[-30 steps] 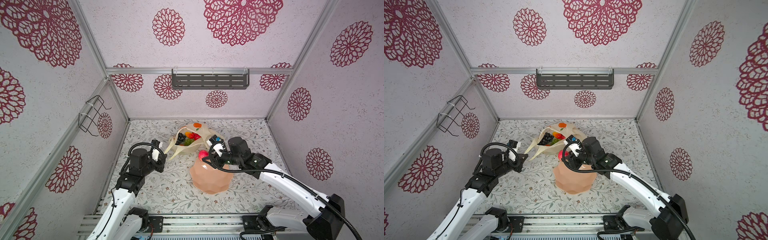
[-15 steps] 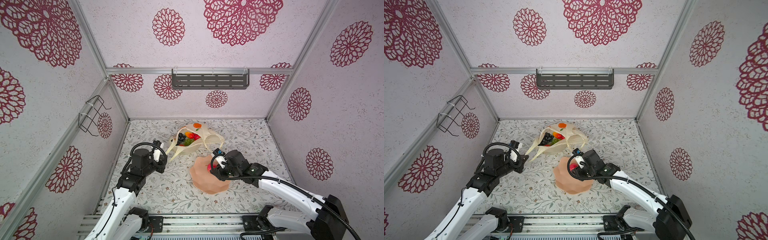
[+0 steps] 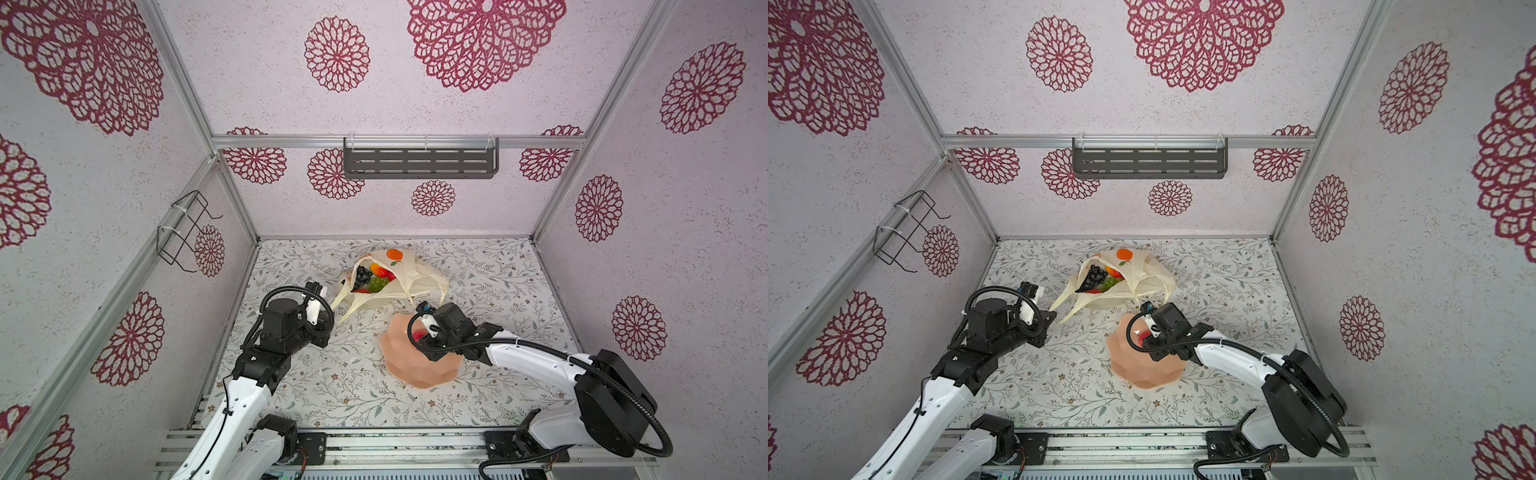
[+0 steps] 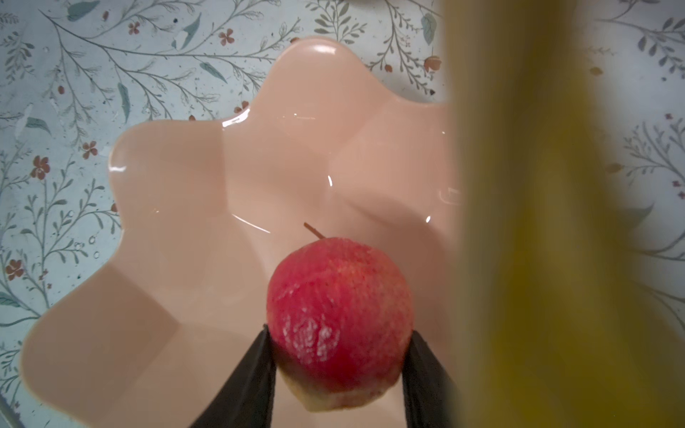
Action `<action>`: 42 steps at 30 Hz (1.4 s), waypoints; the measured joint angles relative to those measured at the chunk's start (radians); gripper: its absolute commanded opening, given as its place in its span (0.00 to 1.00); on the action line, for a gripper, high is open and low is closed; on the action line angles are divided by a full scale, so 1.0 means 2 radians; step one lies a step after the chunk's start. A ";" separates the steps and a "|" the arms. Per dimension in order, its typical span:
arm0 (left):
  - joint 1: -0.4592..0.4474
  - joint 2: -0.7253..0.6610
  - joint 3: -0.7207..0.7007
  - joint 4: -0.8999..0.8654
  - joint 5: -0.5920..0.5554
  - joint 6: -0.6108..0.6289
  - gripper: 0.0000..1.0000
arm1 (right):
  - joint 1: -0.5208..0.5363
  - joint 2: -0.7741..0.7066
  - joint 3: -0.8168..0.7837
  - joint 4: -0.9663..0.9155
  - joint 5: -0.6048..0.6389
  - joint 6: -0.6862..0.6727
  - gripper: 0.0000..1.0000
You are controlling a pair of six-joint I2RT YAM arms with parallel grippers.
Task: Take fruits out of the plastic bag
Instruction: Place the fake fruit on the plate, then adjust the plastic bag at the center of the board.
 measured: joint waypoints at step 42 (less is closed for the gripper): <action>-0.004 -0.017 0.001 -0.009 0.013 0.002 0.11 | 0.003 -0.053 0.175 -0.005 -0.033 -0.047 0.37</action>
